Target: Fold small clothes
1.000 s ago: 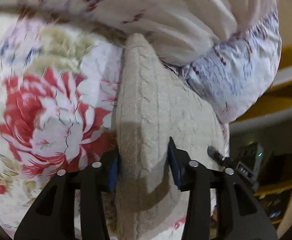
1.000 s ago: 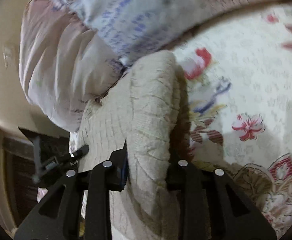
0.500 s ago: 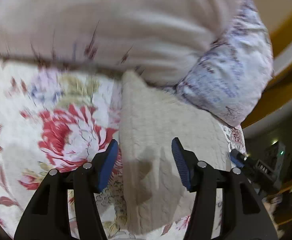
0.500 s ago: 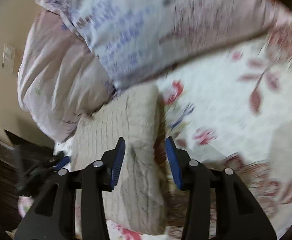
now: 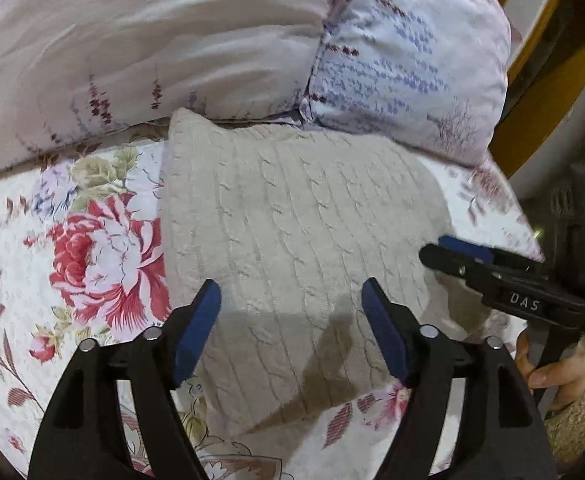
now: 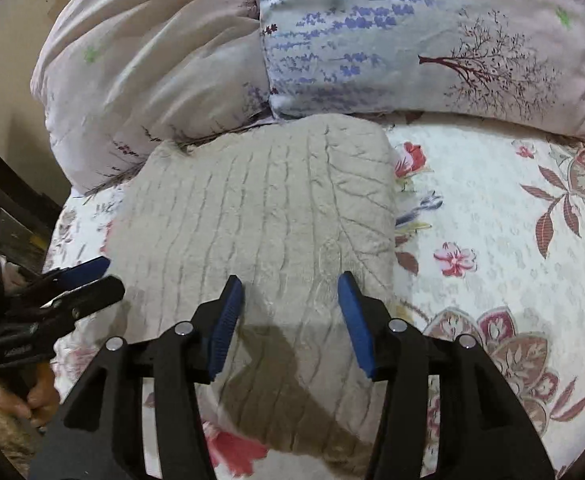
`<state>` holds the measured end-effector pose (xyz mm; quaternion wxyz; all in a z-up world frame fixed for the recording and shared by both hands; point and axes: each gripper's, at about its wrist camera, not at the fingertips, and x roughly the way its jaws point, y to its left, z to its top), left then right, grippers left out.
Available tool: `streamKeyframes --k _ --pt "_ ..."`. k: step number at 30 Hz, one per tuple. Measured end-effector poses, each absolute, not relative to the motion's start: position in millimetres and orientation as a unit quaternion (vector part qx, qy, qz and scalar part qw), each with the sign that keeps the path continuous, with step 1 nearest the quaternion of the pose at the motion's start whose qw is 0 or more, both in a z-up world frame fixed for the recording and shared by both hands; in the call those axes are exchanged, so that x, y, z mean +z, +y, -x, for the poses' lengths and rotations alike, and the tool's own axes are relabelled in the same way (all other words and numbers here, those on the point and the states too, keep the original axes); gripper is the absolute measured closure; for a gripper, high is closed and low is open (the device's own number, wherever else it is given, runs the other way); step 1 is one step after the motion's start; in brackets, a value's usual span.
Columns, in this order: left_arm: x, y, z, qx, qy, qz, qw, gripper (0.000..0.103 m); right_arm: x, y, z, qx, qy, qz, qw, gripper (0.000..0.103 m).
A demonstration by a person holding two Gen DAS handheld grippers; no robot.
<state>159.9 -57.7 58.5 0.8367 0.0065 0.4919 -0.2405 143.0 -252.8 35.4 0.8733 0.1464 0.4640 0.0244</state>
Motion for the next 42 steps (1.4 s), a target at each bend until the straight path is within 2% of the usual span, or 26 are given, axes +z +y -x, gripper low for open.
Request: streamKeyframes --k 3,6,10,12,17,23,27,30,38,42 --pt "53.6 -71.3 -156.4 -0.232 0.487 -0.046 0.841 0.017 34.7 -247.7 -148.6 0.016 0.468 -0.124 0.875 0.050" --pt "60.1 -72.2 -150.7 -0.222 0.484 -0.052 0.845 0.017 41.0 -244.3 -145.7 0.011 0.468 -0.106 0.877 0.050" --pt "76.4 -54.3 -140.2 -0.189 0.463 -0.045 0.865 0.017 62.7 -236.1 -115.2 -0.004 0.423 -0.077 0.903 0.043" --pt "76.7 -45.0 -137.3 -0.164 0.460 -0.047 0.872 0.017 64.2 -229.9 -106.9 -0.008 0.414 -0.067 0.908 0.043" --pt "51.2 -33.3 -145.2 -0.124 0.499 -0.050 0.856 0.017 39.9 -221.8 -102.3 -0.022 0.445 -0.046 0.894 0.043" --pt "37.4 -35.9 -148.3 -0.120 0.512 -0.055 0.849 0.016 22.8 -217.1 -104.1 -0.044 0.455 -0.025 0.889 0.042" --pt "28.0 -28.9 -156.8 -0.116 0.532 -0.018 0.839 0.008 15.7 -216.5 -102.7 -0.054 0.453 -0.022 0.890 0.040" --pt "31.0 -31.6 -155.0 -0.113 0.523 -0.036 0.844 0.007 16.3 -214.2 -102.7 -0.060 0.457 -0.016 0.887 0.037" --pt "56.1 -30.0 -136.2 -0.094 0.500 -0.049 0.860 0.007 45.1 -219.5 -70.6 -0.082 0.431 -0.048 0.897 0.005" --pt "61.9 -23.1 -129.7 -0.090 0.505 -0.039 0.858 0.007 56.2 -219.5 -52.8 -0.141 0.413 -0.038 0.899 0.002"
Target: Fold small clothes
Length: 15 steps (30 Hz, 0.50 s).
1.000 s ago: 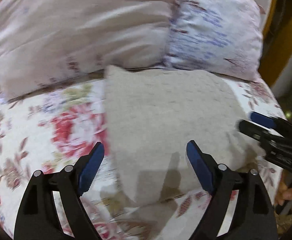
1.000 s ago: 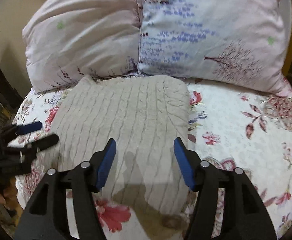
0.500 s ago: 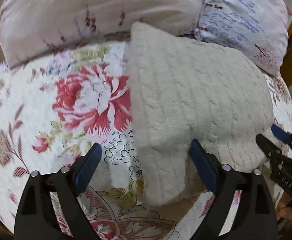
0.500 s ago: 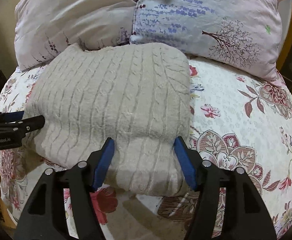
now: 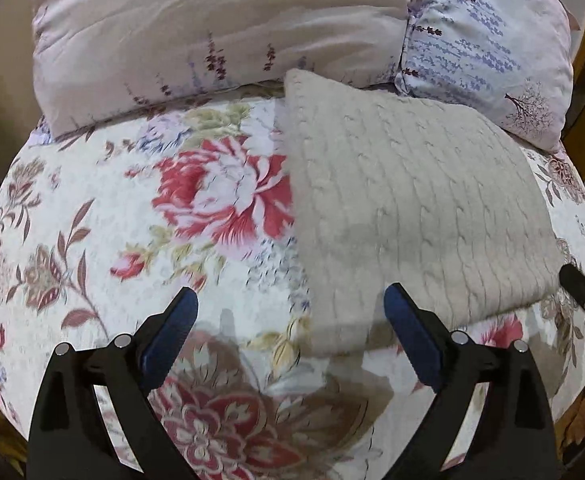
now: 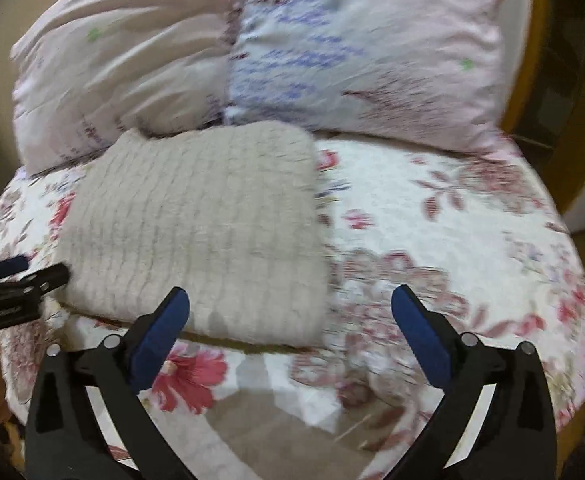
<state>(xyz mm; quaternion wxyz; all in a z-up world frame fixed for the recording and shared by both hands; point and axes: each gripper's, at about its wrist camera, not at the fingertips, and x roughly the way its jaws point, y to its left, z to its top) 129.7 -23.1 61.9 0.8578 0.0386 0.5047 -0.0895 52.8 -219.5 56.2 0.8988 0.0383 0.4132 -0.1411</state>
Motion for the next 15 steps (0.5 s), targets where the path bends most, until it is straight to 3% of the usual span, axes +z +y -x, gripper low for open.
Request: streamKeyframes --k 6,15 --pt "62.0 -14.5 -111.5 -0.078 0.499 -0.039 0.862 0.002 47.7 -224.8 -43.0 -0.175 0.422 -0.068 0.887 0.002" --pt "41.1 -19.4 -89.9 -0.079 0.519 -0.058 0.849 0.002 12.7 -200.9 -40.1 -0.146 0.457 -0.057 0.876 0.002"
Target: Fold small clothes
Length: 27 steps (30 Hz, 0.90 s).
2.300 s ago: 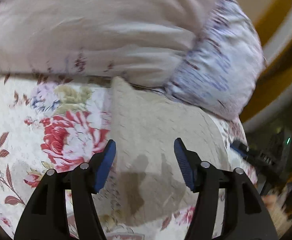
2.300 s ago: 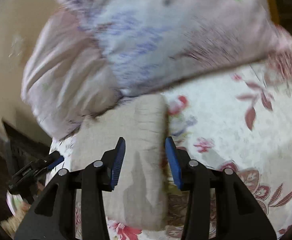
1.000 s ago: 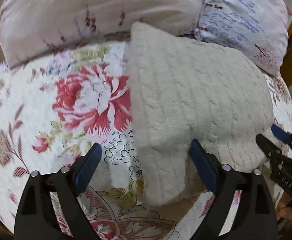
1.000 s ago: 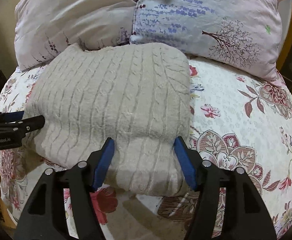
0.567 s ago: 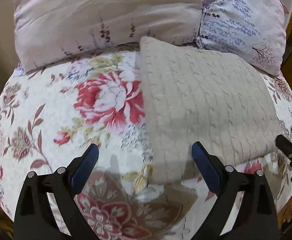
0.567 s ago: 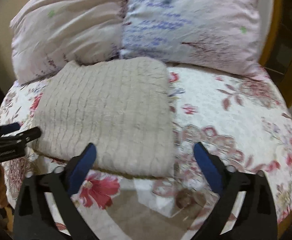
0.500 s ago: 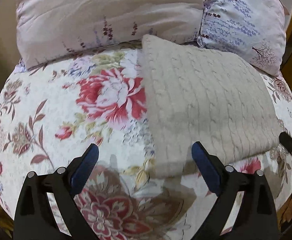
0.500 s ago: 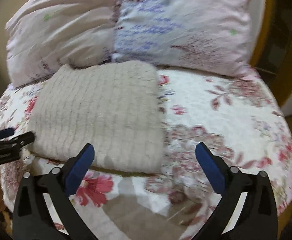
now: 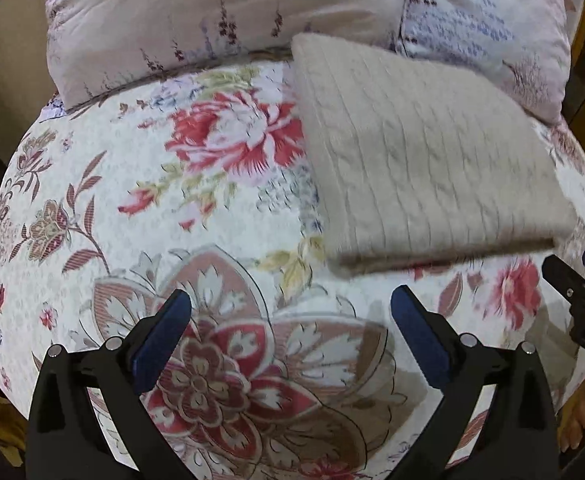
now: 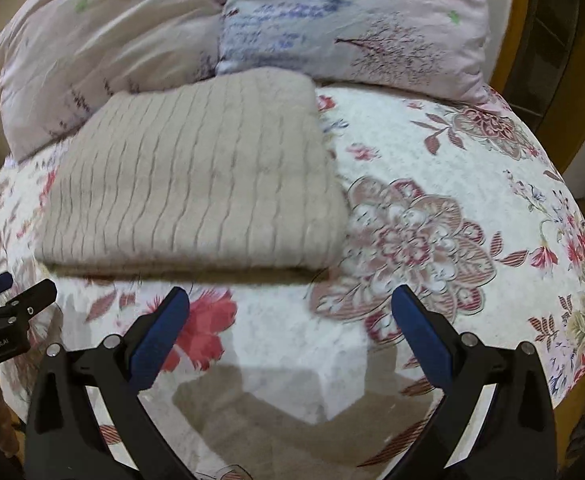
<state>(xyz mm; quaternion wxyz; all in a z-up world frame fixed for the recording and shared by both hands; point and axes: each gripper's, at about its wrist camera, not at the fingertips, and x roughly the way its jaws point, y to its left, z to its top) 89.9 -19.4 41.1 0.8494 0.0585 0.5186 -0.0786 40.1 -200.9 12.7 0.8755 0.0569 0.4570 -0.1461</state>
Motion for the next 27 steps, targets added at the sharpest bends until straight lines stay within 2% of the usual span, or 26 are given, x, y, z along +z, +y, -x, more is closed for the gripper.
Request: streamKeyframes --k 27 --pt "26.9 -27.1 -88.4 -0.076 0.542 -0.053 0.835 0.001 -9.3 -192.3 -43.6 -0.134 0.477 -0.050 0.867 0.002"
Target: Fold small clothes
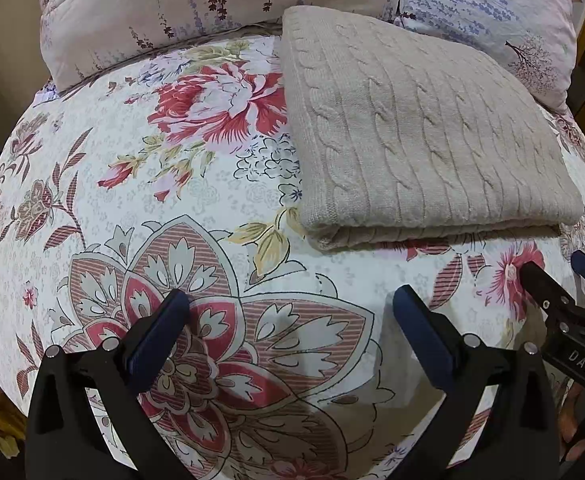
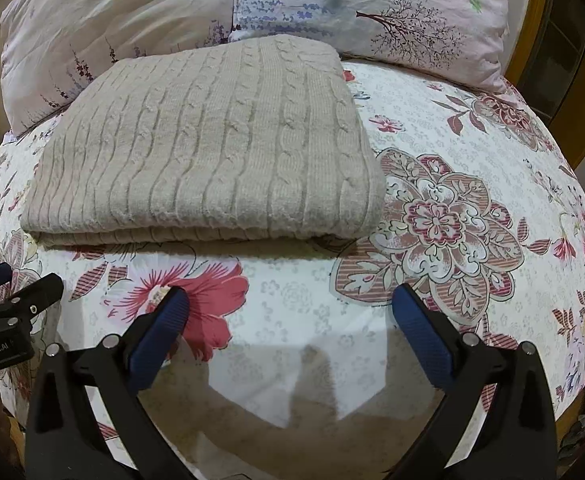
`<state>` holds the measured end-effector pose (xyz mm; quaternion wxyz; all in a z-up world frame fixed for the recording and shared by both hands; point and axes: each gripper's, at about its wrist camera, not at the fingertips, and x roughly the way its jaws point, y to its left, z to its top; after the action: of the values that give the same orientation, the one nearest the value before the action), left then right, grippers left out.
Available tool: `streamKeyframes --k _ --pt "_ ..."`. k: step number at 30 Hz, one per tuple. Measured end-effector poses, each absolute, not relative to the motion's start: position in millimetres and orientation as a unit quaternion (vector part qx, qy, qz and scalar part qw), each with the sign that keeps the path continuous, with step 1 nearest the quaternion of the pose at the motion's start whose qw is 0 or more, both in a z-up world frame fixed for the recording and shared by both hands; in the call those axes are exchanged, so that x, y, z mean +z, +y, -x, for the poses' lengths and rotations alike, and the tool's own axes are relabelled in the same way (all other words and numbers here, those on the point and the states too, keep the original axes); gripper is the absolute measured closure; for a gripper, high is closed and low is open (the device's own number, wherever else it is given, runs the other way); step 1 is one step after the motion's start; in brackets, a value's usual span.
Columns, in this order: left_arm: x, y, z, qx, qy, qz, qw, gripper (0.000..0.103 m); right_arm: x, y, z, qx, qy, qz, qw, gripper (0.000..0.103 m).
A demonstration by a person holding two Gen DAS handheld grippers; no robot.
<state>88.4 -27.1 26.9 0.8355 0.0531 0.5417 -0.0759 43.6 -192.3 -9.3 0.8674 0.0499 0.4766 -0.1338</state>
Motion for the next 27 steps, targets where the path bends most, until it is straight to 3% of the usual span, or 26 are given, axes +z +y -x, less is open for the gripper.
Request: streamKeyframes --k 27 --pt "26.5 -27.6 -88.0 -0.075 0.544 -0.052 0.834 0.001 -9.3 -193.5 -42.5 -0.132 0.475 -0.048 0.869 0.002"
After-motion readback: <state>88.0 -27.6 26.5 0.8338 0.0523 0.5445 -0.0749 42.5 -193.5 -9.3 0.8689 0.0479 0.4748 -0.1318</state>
